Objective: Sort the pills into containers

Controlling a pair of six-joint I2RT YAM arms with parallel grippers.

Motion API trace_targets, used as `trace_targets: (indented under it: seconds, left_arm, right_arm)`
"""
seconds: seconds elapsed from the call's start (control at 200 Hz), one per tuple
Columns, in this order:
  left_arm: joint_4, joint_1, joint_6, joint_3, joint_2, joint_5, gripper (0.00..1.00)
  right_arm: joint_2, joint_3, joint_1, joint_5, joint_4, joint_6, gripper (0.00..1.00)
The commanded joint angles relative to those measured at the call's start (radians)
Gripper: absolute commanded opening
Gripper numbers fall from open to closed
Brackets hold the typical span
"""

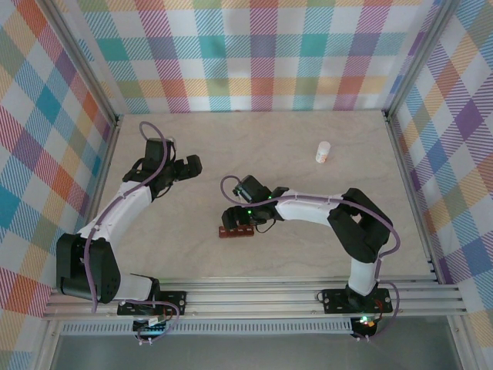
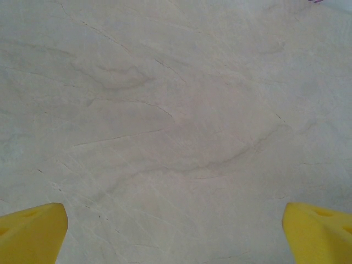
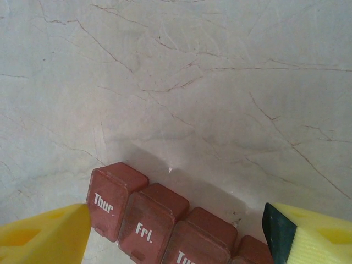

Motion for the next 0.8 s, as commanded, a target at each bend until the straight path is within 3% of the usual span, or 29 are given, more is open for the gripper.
trace_targets:
  seconds: [0.0, 0.405, 0.795]
  left_arm:
    - [-0.021, 0.011, 0.016, 0.035, -0.004, 0.011, 1.0]
    - [-0.023, 0.011, 0.015, 0.041, -0.005, 0.012, 1.0]
    - [-0.014, 0.011, 0.012, 0.033, 0.002, 0.019, 1.0]
  right_arm:
    - [-0.028, -0.031, -0.001, -0.052, 0.01, -0.011, 0.82]
    - [-0.084, -0.103, 0.059, -0.081, 0.012, -0.021, 0.8]
    - [-0.058, -0.085, 0.161, 0.183, -0.107, -0.122, 0.82]
